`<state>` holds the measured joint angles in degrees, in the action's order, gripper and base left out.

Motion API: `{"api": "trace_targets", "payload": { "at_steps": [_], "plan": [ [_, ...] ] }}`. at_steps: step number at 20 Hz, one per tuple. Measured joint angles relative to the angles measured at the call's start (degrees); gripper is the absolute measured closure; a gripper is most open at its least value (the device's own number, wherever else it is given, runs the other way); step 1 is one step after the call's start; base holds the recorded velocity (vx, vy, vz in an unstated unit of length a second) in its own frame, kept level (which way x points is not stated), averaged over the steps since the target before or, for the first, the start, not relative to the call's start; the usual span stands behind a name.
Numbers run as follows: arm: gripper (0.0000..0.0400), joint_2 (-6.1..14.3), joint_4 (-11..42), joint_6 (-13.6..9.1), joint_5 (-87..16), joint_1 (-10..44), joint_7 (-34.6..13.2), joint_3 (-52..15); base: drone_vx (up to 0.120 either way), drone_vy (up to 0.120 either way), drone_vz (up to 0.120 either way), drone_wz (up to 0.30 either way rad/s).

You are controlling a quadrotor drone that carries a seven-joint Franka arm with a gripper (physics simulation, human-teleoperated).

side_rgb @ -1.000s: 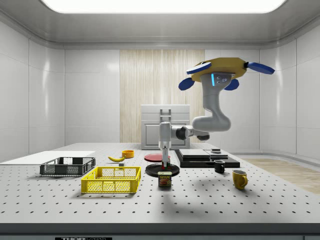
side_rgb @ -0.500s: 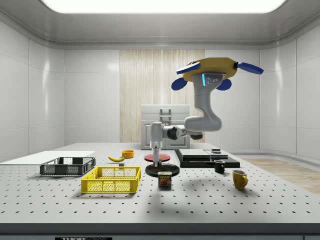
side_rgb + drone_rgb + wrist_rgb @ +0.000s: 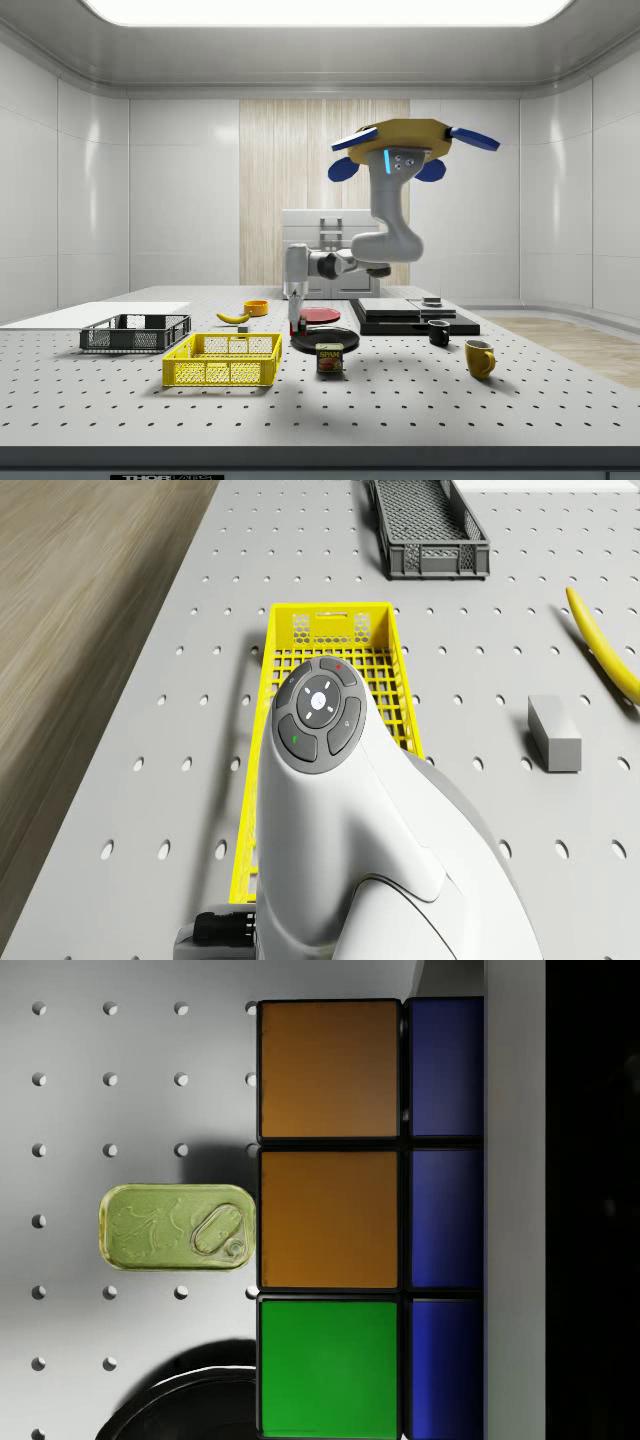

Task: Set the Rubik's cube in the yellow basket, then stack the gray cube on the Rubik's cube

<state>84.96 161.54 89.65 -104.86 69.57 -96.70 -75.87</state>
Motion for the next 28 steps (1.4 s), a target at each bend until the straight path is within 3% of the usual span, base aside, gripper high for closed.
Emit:
{"api": "trace_targets", "payload": {
  "at_steps": [5,9,26,28],
  "plan": [
    [0.0075,0.4,0.0,0.4,0.2,0.1,-0.1,0.0,0.12,-0.04,-0.008,0.0],
    [0.0075,0.7,0.0,0.6,0.3,0.2,-0.1,-0.1,0.12,0.0,-0.11,0.0],
    [0.0075,1.8,-0.1,1.7,0.7,0.5,-0.4,-0.2,0.12,0.0,0.0,0.0],
    [0.0075,1.9,-0.1,1.8,0.8,0.5,-0.4,-0.2,0.12,-0.12,0.0,0.0]
  ]
}}
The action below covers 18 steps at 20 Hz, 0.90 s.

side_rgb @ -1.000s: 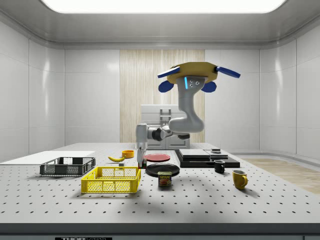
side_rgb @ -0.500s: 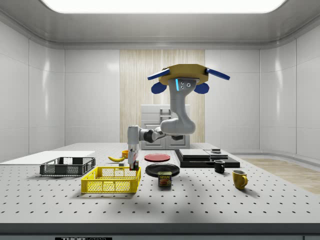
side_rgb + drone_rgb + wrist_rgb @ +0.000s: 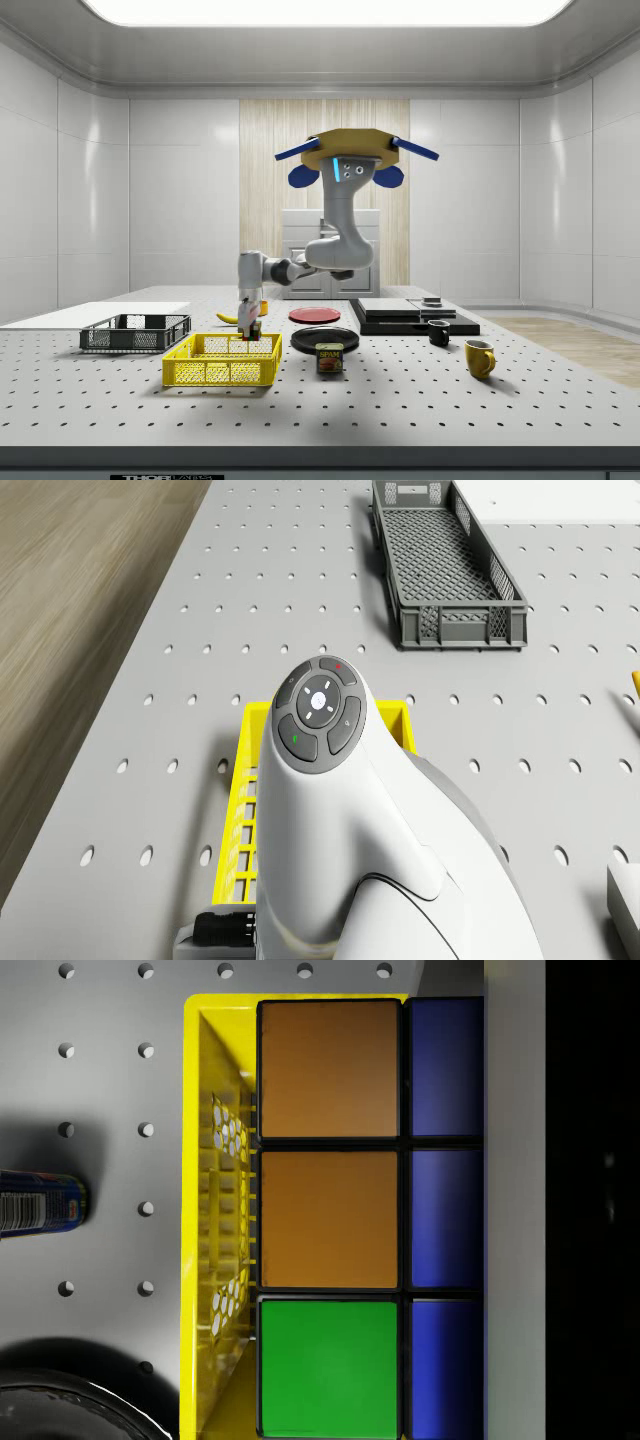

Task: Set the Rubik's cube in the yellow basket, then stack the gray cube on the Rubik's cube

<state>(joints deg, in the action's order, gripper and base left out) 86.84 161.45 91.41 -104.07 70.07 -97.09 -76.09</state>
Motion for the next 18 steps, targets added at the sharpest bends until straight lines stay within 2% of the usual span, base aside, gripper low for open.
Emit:
{"api": "trace_targets", "payload": {
  "at_steps": [4,10,18],
  "plan": [
    [0.0075,0.2,0.0,0.2,0.1,0.1,0.0,0.0,0.12,-0.02,0.0,0.0],
    [0.0075,0.5,0.0,0.5,0.2,0.1,-0.1,-0.1,0.113,0.0,-0.107,0.0],
    [0.0075,0.8,-1.2,2.5,-3.8,0.9,-0.1,4.4,0.0,0.0,0.0,0.0]
  ]
}}
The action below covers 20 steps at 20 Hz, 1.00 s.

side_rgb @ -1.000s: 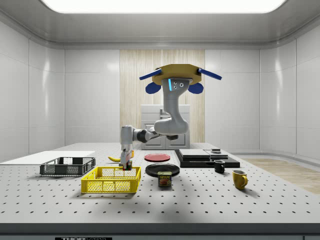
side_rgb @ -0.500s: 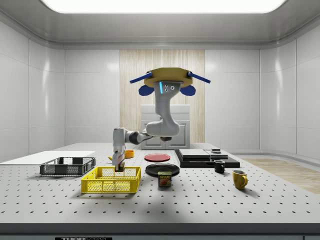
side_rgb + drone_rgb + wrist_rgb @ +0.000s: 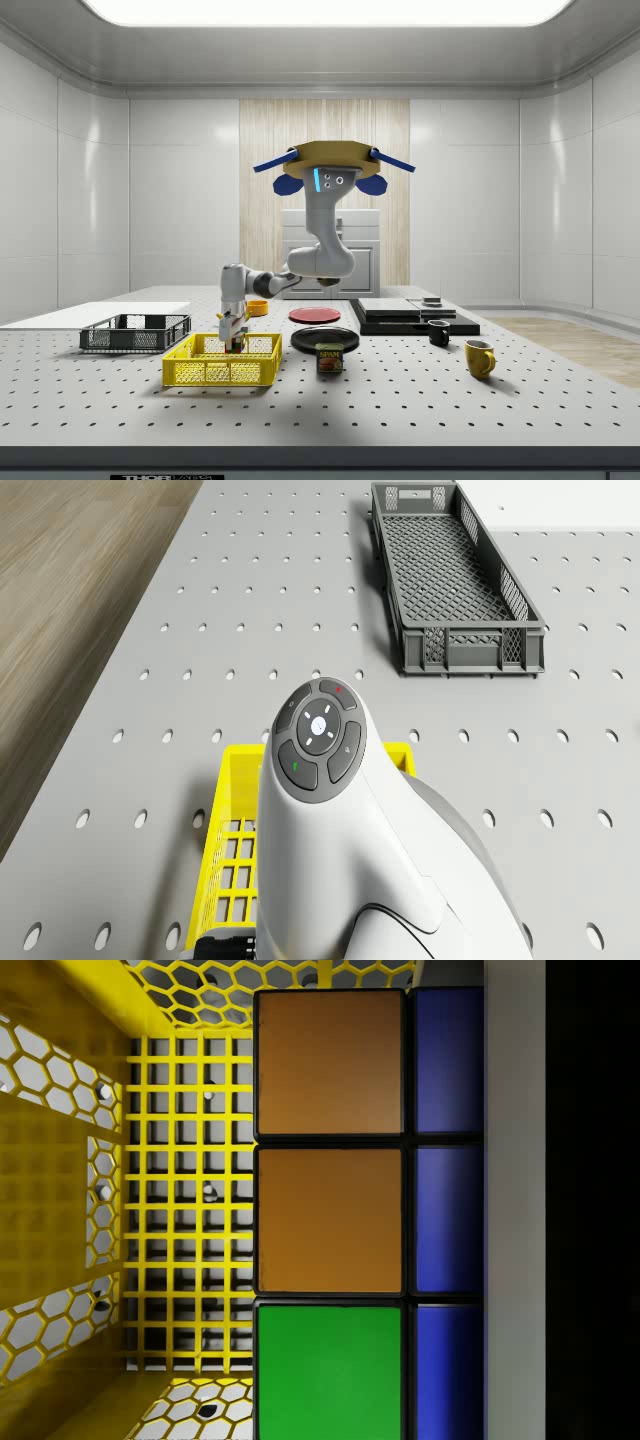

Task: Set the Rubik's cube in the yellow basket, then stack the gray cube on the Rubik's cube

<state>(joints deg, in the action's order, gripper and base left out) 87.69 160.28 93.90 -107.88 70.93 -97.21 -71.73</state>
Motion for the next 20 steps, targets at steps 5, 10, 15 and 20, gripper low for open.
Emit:
{"api": "trace_targets", "payload": {
  "at_steps": [5,10,15,20],
  "plan": [
    [0.0075,-0.1,-1.1,1.4,-3.1,0.7,0.0,3.4,0.0,0.0,0.0,0.0],
    [0.0075,-0.4,-2.2,2.4,-5.6,1.2,0.0,6.0,0.0,0.0,0.0,0.0],
    [0.0022,-0.7,-2.5,2.4,-6.4,1.3,0.1,6.8,0.0,0.0,0.0,0.0],
    [0.0006,-0.8,-1.4,1.1,-4.3,0.6,0.2,4.4,0.0,0.0,0.024,0.0]
  ]
}}
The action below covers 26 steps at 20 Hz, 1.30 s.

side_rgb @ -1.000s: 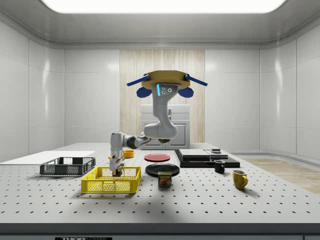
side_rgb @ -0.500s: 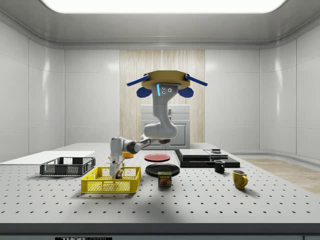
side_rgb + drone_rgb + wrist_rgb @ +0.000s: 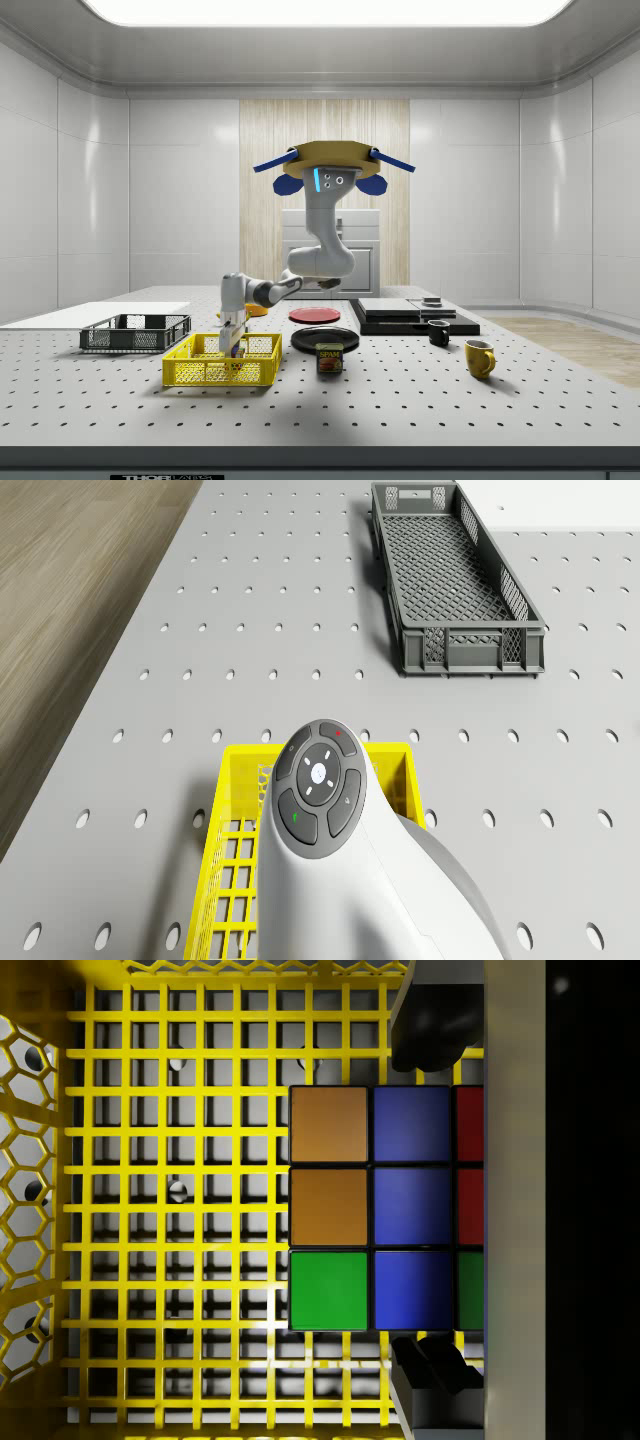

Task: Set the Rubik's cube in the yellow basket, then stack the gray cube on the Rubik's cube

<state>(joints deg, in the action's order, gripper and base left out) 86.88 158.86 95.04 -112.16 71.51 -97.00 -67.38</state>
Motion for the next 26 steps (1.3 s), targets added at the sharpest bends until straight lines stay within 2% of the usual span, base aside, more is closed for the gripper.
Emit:
{"api": "trace_targets", "payload": {
  "at_steps": [4,12,20,26],
  "plan": [
    [0.0002,0.0,0.9,-1.1,2.3,-0.5,0.0,-2.5,0.0,0.0,0.12,0.0],
    [0.0,0.1,1.5,-1.9,4.1,-0.9,0.0,-4.5,0.105,-0.12,0.11,0.0],
    [0.0,0.2,1.6,-2.0,4.5,-0.9,-0.1,-4.8,0.0,-0.12,0.0,0.0],
    [0.0,0.3,1.6,-1.9,4.6,-0.9,-0.1,-4.9,0.0,-0.12,-0.053,0.0]
  ]
}}
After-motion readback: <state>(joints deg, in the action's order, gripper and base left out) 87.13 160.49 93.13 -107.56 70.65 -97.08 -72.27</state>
